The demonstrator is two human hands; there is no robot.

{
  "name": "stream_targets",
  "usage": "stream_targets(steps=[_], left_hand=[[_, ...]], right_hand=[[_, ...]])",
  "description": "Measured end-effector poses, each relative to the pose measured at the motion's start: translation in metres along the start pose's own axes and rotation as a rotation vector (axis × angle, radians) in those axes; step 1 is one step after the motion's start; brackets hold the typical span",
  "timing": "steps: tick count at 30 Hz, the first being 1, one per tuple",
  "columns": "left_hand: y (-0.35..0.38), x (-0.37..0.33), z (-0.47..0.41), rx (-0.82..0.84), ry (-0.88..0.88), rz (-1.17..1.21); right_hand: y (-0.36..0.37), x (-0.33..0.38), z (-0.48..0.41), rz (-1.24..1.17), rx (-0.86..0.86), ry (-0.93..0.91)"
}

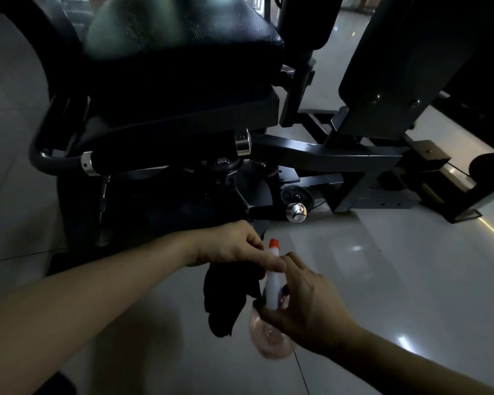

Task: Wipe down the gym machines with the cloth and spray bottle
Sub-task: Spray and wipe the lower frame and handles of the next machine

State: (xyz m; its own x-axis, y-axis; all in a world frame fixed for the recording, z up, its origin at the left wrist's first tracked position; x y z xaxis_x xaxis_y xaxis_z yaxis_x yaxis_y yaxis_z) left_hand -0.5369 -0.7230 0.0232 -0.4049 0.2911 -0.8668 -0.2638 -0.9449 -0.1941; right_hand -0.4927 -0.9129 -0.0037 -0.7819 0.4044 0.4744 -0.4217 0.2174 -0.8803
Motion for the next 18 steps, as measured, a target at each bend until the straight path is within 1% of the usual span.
stream_targets(steps=[3, 7, 9, 12, 14, 16, 18], left_hand=[[-0.002, 0.001, -0.006, -0.076, -0.004, 0.044], [-0.007, 0.002, -0.022, -0.218, -0.041, 0.091], [-0.007, 0.000, -0.028, -0.269, -0.032, 0.130], [-0.006, -0.003, -0.034, -0.282, -0.029, 0.136], [-0.006, -0.003, -0.037, -0.287, -0.040, 0.118], [-0.006, -0.001, -0.039, -0.284, -0.059, 0.096], [-0.006, 0.001, -0.040, -0.264, -0.079, 0.074]], right_hand=[[-0.021, -0.008, 0.002, -0.045, -0.014, -0.003], [-0.052, -0.031, 0.007, -0.236, -0.039, 0.045], [-0.061, -0.043, 0.007, -0.285, -0.065, 0.085], [-0.068, -0.055, 0.005, -0.357, -0.079, 0.114], [-0.072, -0.058, 0.004, -0.340, -0.071, 0.090], [-0.077, -0.063, 0.003, -0.316, -0.029, 0.081], [-0.084, -0.073, 0.001, -0.360, 0.055, 0.116]])
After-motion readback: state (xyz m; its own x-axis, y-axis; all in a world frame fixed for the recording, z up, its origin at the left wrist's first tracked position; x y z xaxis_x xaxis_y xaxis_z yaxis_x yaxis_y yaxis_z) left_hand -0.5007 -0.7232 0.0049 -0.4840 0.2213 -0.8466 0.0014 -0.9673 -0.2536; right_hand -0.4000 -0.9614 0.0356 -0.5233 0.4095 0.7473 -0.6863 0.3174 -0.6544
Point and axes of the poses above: each hand's wrist, its own z-axis away from the middle knuckle, its own y-axis out of the palm, x = y × z, the point moved 2 cm from there along -z, towards the middle knuckle, and after that the axes turned 1 degree about -y, right-handed, at the moved point
